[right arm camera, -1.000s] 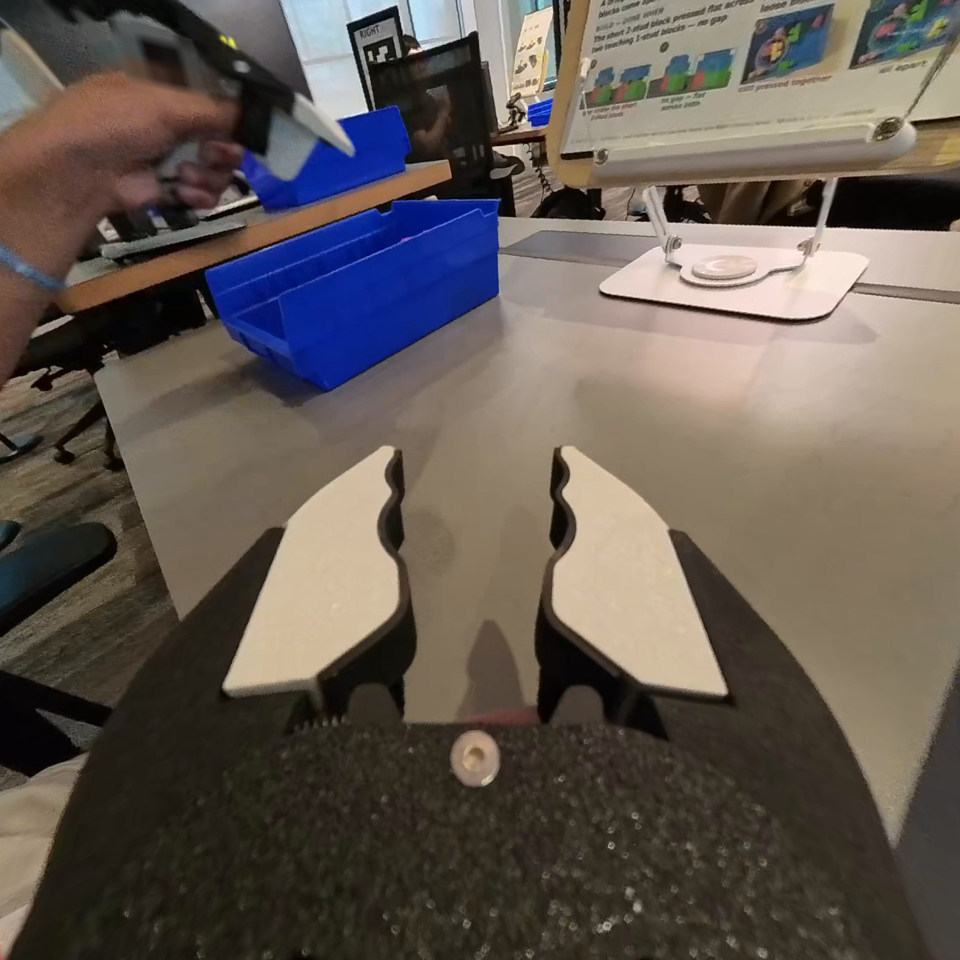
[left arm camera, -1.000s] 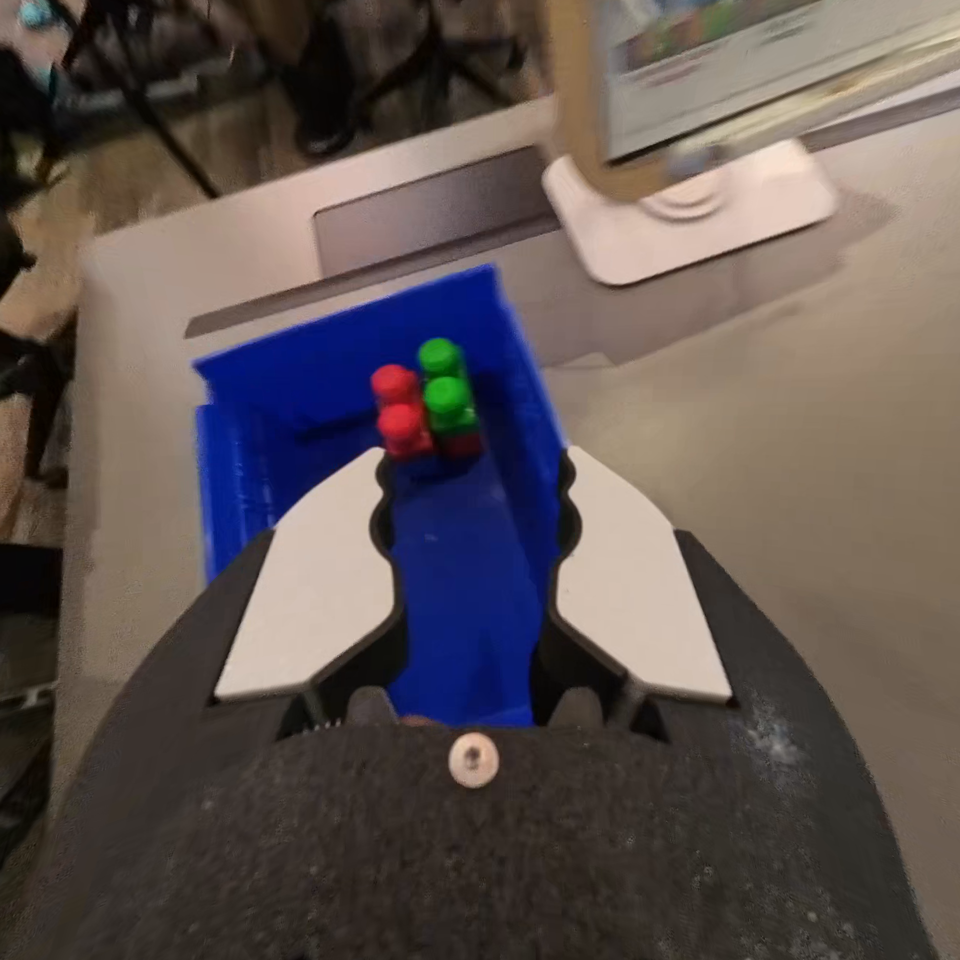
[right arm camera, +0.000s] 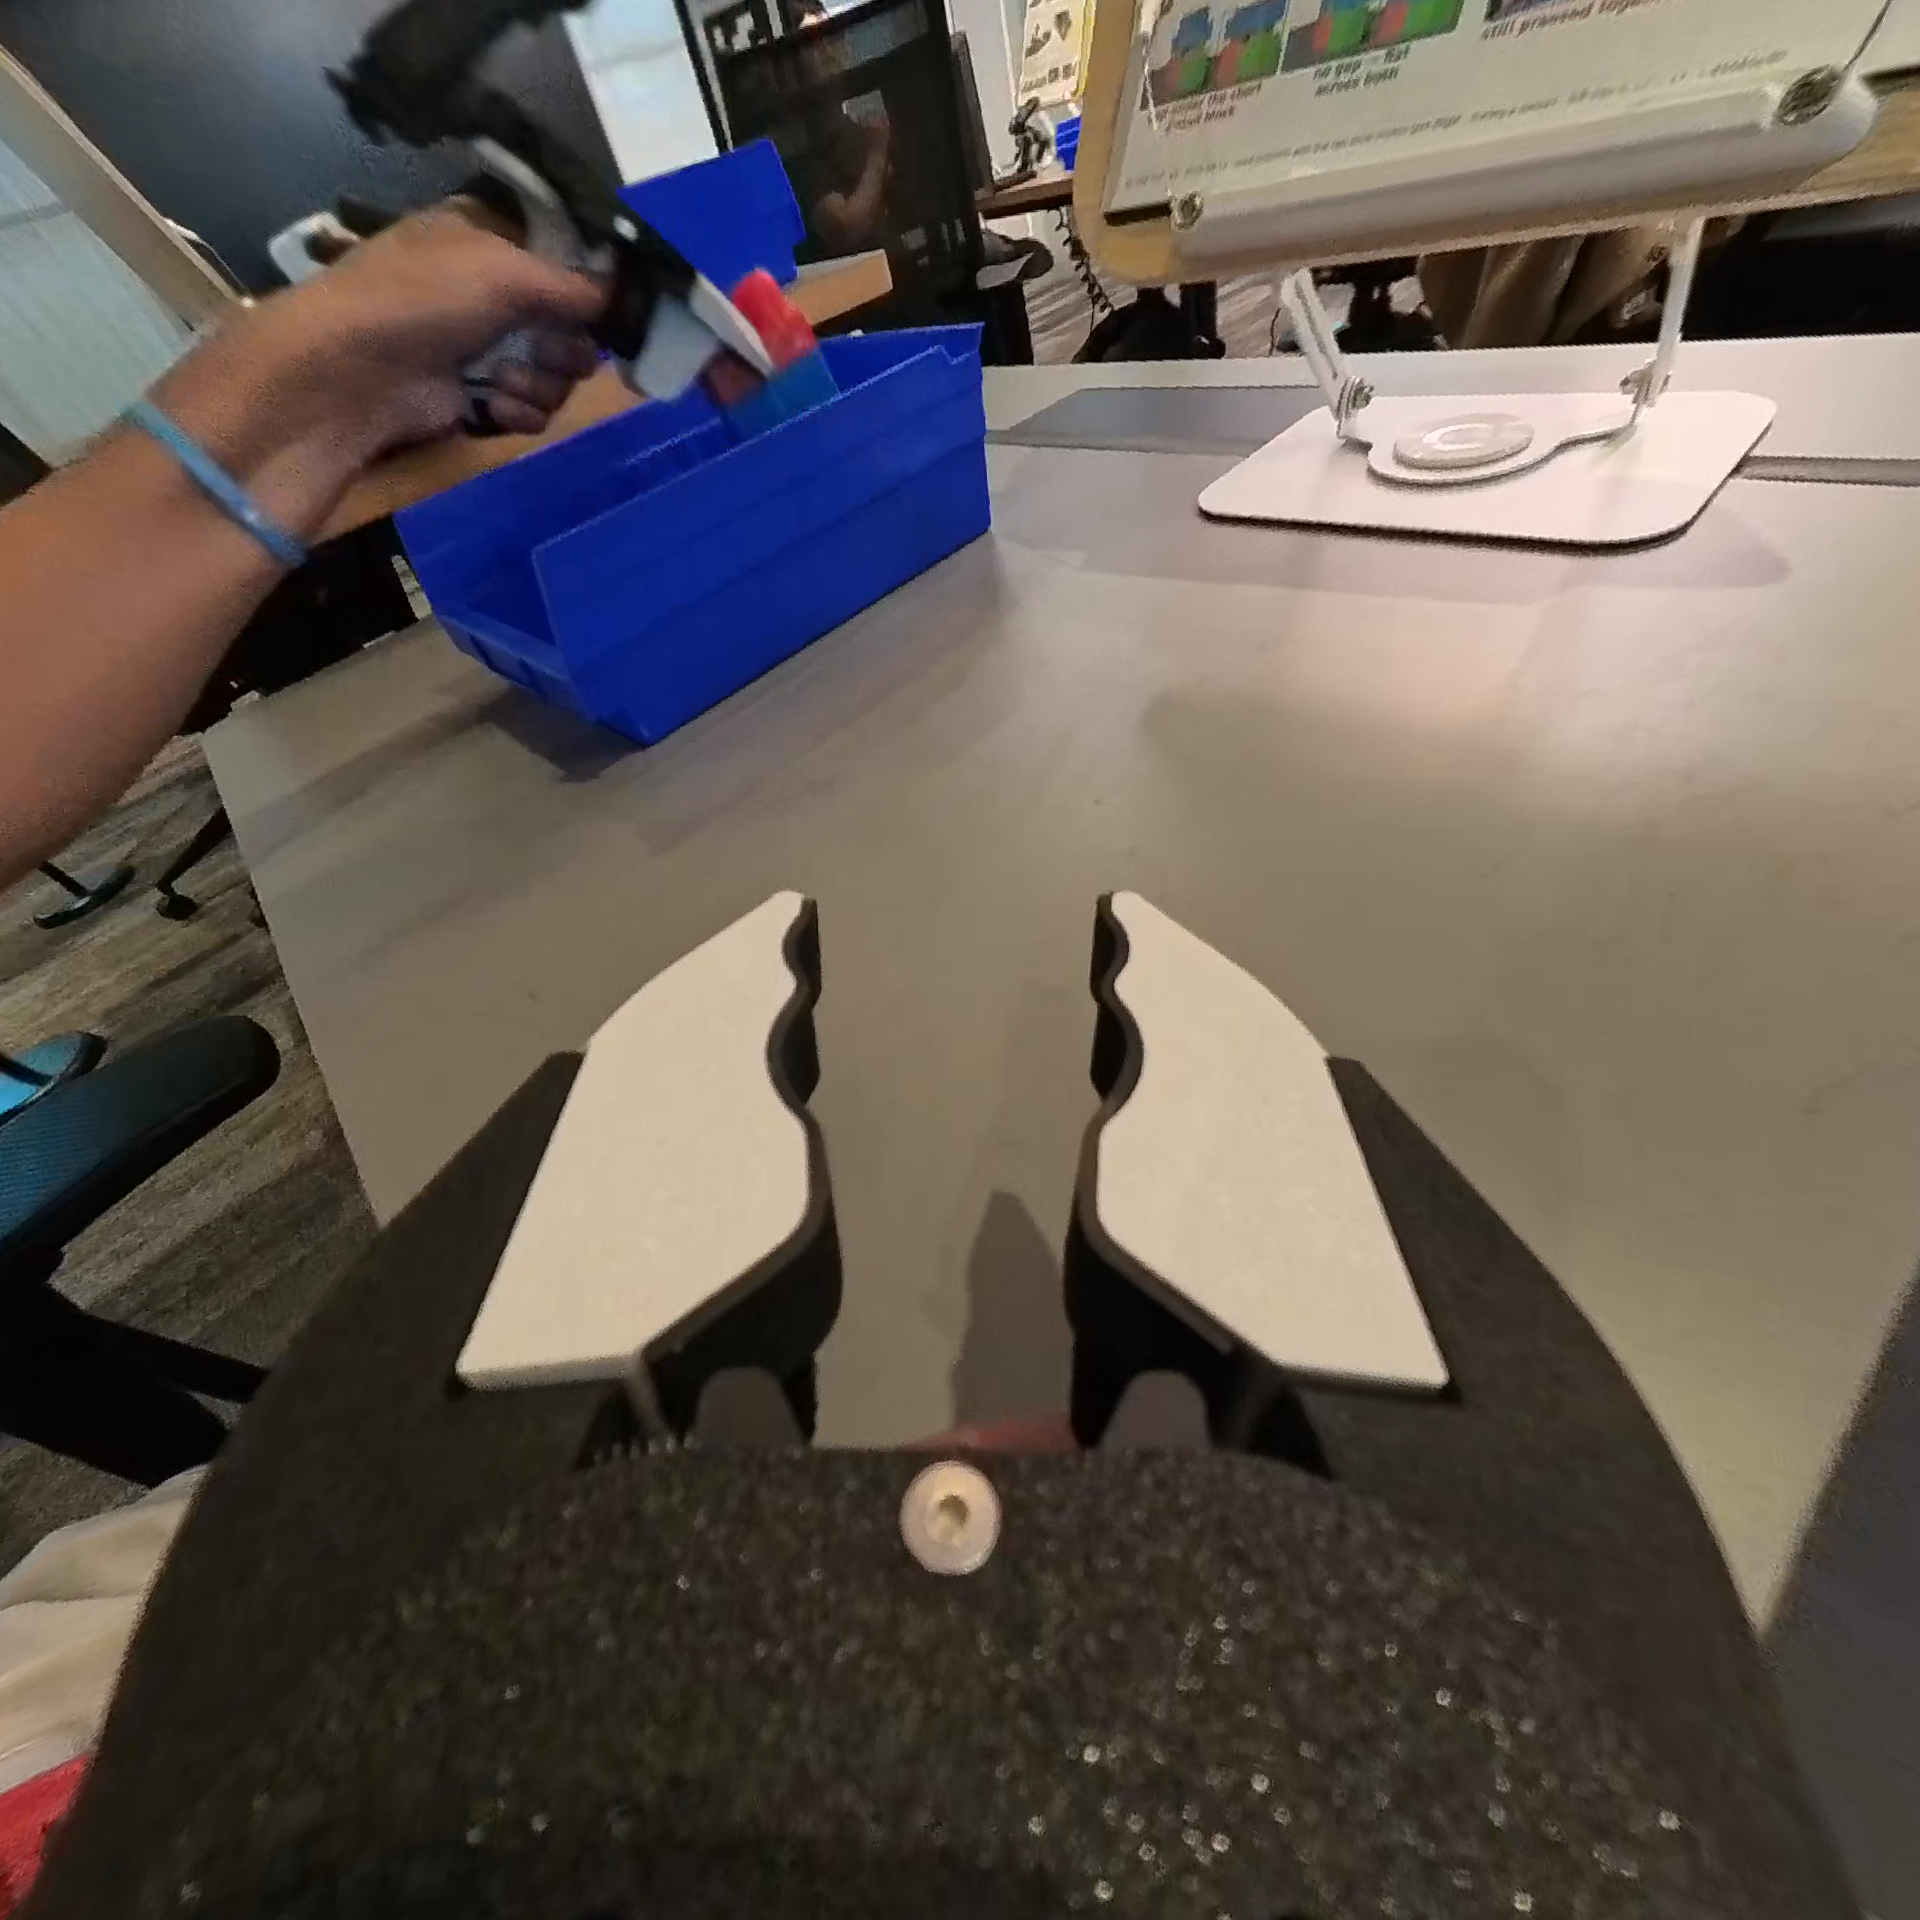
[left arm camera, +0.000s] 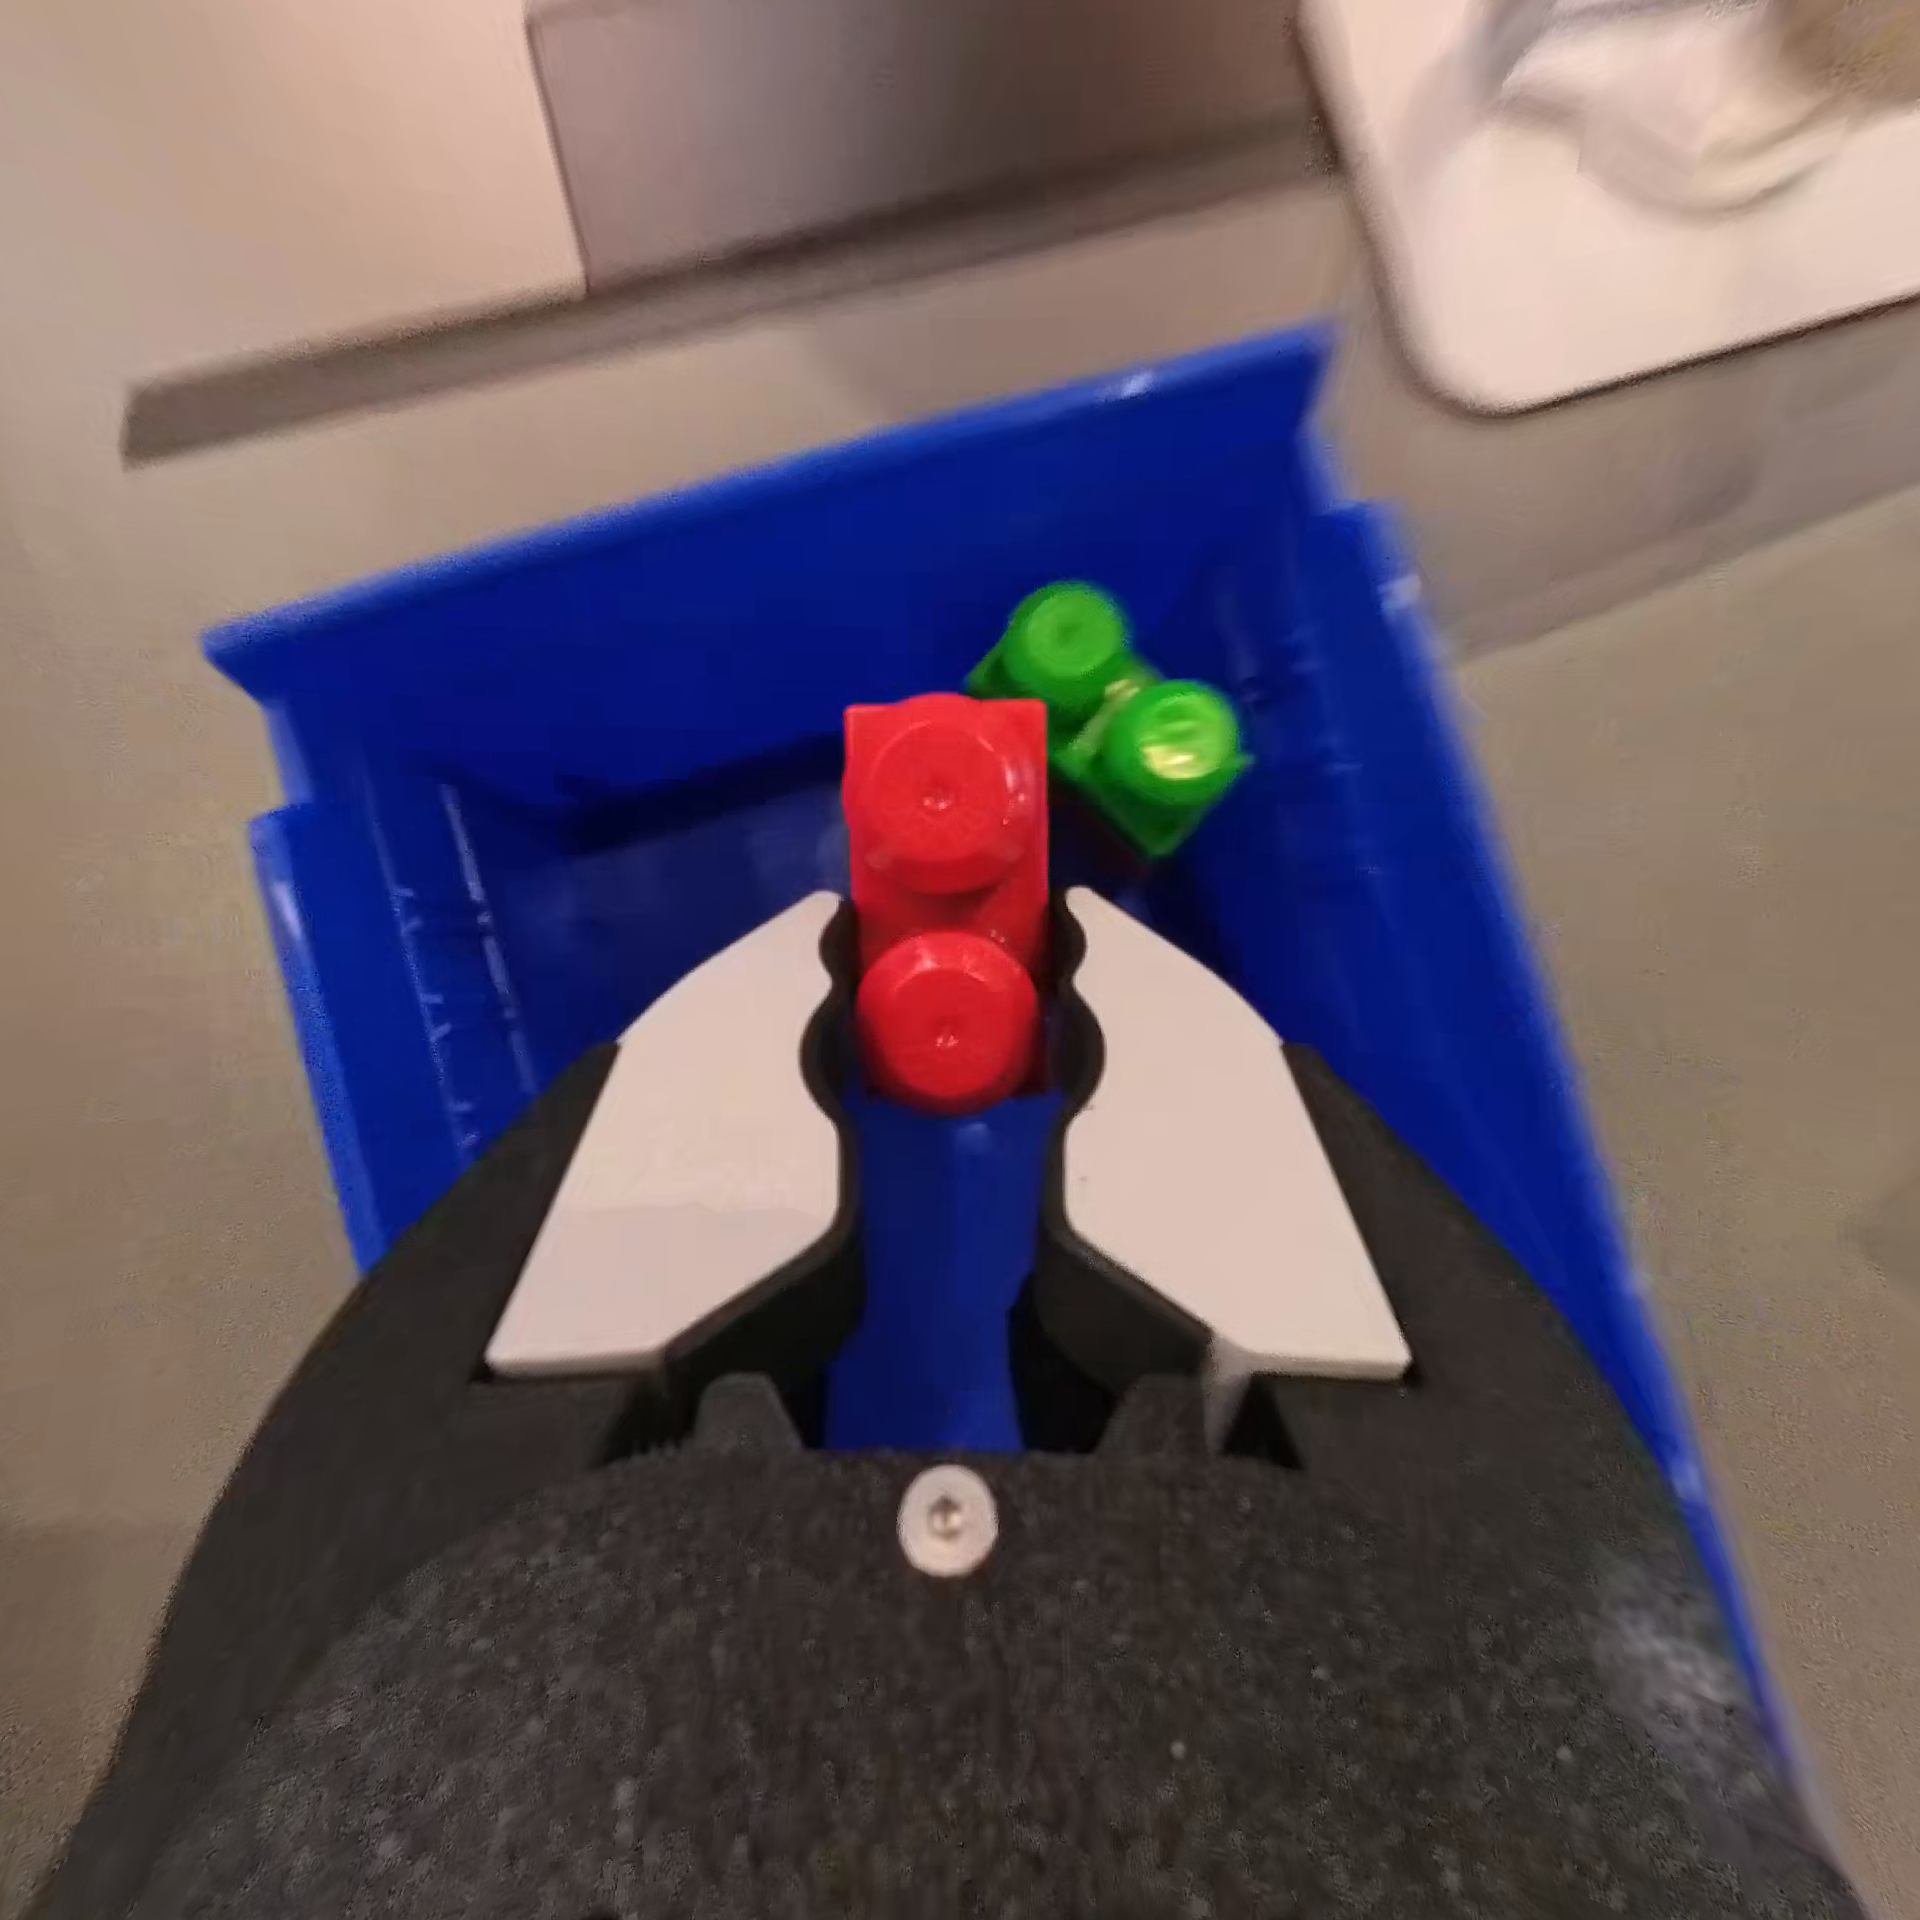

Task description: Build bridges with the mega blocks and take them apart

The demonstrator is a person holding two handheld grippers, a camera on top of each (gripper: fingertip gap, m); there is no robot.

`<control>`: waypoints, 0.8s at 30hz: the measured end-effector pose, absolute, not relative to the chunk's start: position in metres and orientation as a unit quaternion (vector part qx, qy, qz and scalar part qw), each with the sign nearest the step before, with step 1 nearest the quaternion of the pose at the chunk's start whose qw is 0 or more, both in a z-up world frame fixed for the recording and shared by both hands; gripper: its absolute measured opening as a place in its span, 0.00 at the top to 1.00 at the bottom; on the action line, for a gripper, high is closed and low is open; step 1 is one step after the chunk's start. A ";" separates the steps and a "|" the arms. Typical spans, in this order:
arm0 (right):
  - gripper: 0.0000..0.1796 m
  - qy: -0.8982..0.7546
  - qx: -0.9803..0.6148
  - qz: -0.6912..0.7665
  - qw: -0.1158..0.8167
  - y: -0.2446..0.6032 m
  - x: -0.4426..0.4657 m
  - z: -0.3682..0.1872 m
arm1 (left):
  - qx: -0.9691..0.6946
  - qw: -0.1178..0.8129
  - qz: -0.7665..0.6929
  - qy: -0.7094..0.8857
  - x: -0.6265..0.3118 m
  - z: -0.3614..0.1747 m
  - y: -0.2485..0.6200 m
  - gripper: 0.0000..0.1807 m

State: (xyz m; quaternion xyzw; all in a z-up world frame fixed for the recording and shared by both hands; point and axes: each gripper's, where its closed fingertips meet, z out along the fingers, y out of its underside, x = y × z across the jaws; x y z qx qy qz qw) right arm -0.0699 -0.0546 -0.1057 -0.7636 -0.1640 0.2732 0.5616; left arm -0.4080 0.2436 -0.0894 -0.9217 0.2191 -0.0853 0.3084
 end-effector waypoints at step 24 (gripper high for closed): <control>0.67 -0.352 -0.684 0.344 0.538 -0.074 -0.111 -0.077 | -0.640 0.291 -0.418 0.574 -0.175 -0.058 -0.051 0.81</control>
